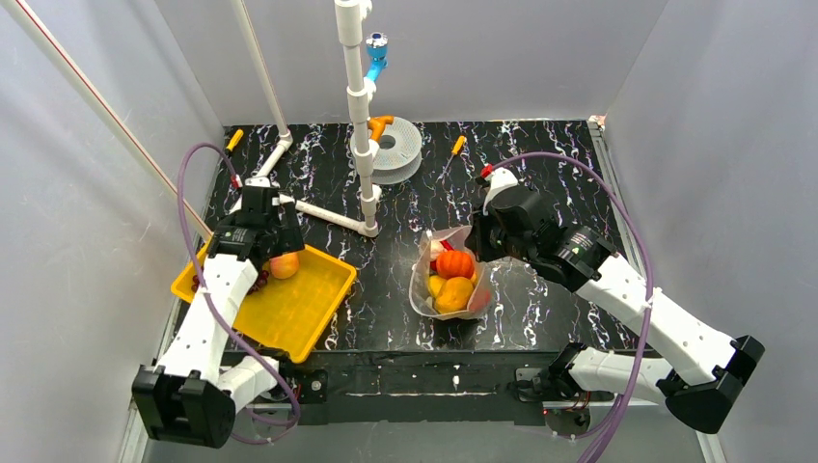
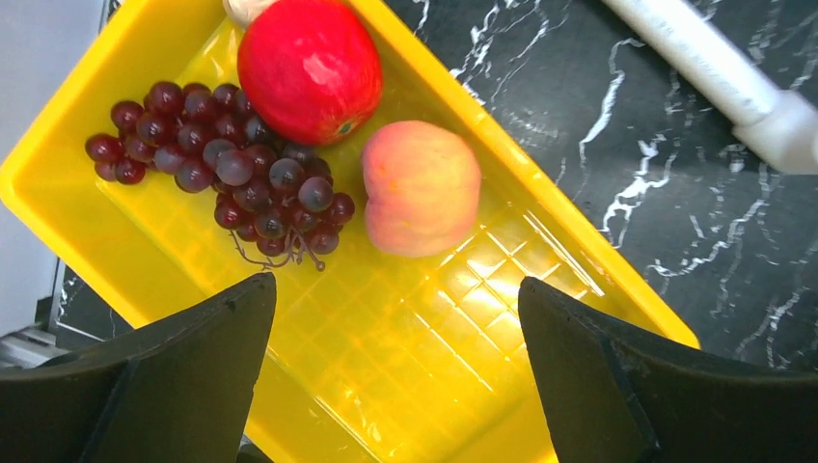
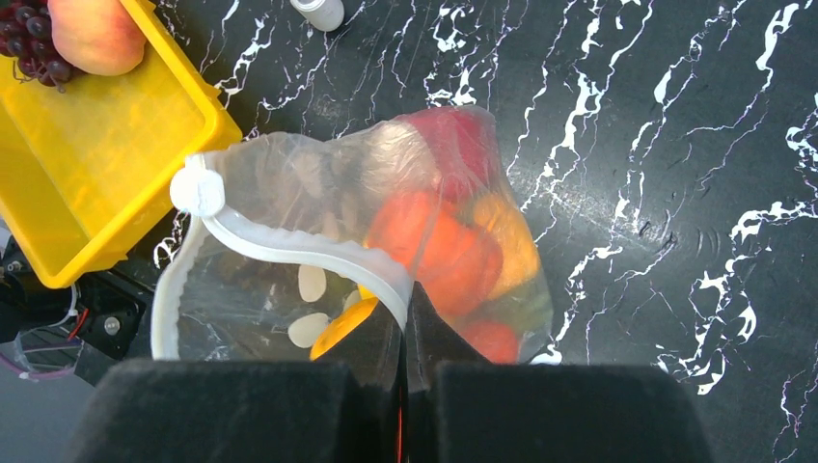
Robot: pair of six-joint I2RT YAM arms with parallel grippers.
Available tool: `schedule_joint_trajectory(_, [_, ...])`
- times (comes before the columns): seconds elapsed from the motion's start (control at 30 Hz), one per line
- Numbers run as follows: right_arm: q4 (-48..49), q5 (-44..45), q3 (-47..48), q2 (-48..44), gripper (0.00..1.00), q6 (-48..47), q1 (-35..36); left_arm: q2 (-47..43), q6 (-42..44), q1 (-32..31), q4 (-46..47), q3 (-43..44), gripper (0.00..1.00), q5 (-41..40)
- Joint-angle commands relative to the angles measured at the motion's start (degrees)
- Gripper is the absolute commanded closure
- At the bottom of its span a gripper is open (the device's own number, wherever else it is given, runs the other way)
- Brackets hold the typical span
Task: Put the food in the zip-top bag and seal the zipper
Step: Pick up the fake fruit from the bin.
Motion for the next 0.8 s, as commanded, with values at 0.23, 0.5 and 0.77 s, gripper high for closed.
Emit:
schedule_joint_trajectory(0.23, [3.42,-0.51,0.46,-0.96,0.99,-0.24,-0.18,15.53,-2.34,3.9,9.29,-4.77,0.05,-4.0])
schedule_joint_trajectory(0.5, [3.95,-0.49,-0.46,-2.01,0.99,0.4,-0.18,20.82,-3.61,4.55,9.9,-5.19,0.1,2.95])
schedule_joint_trajectory(0.77, [4.03,-0.37,-0.9,-3.08,0.99,0.72,-0.23,23.87,-2.04,6.35,9.29,-3.94,0.4,4.99])
